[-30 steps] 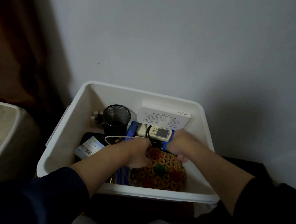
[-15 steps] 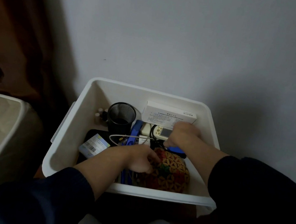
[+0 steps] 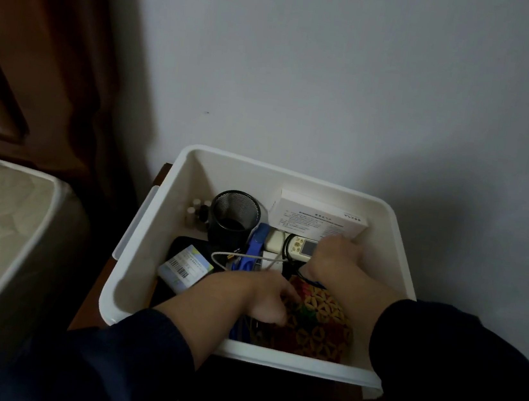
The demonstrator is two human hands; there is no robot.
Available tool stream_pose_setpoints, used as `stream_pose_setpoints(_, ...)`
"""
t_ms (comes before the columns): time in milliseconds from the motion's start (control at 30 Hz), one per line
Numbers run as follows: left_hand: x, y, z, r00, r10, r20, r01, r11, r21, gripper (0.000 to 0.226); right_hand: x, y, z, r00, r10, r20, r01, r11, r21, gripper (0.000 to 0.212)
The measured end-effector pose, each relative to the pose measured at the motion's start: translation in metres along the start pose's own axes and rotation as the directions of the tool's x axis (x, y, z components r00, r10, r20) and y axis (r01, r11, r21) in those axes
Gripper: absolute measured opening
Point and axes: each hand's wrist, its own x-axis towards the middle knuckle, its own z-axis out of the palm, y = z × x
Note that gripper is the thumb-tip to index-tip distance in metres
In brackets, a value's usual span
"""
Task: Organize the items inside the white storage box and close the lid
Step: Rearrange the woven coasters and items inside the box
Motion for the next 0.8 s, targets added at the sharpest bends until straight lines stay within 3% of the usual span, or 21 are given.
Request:
stream_pose_setpoints(167, 0.002, 0.0, -0.002, 0.999, -0.008, 0.038, 0.009, 0.999, -0.034, 0.066, 0.004, 0.002, -0.004, 0.999, 0.015, 0.033, -0.014, 1.0, -0.006, 0.07)
stream_pose_setpoints(367, 0.001, -0.001, -0.005, 0.997, -0.01, 0.078, 0.013, 0.999, -0.036, 0.063, 0.002, 0.003, -0.013, 1.0, -0.007, 0.007, 0.007, 0.999, 0.041, 0.029)
stream_pose_setpoints(667, 0.002, 0.001, -0.005, 0.996, -0.008, 0.087, 0.009, 1.0, -0.006, 0.062, -0.021, 0.039, -0.077, 0.976, -0.104, 0.19, 0.115, 0.992, -0.052, 0.057)
stream_pose_setpoints(800, 0.003, 0.001, -0.003, 0.997, -0.01, 0.071, 0.011, 1.0, -0.011, 0.062, -0.04, 0.058, -0.096, 0.98, -0.15, 0.129, 0.155, 0.987, -0.031, 0.043)
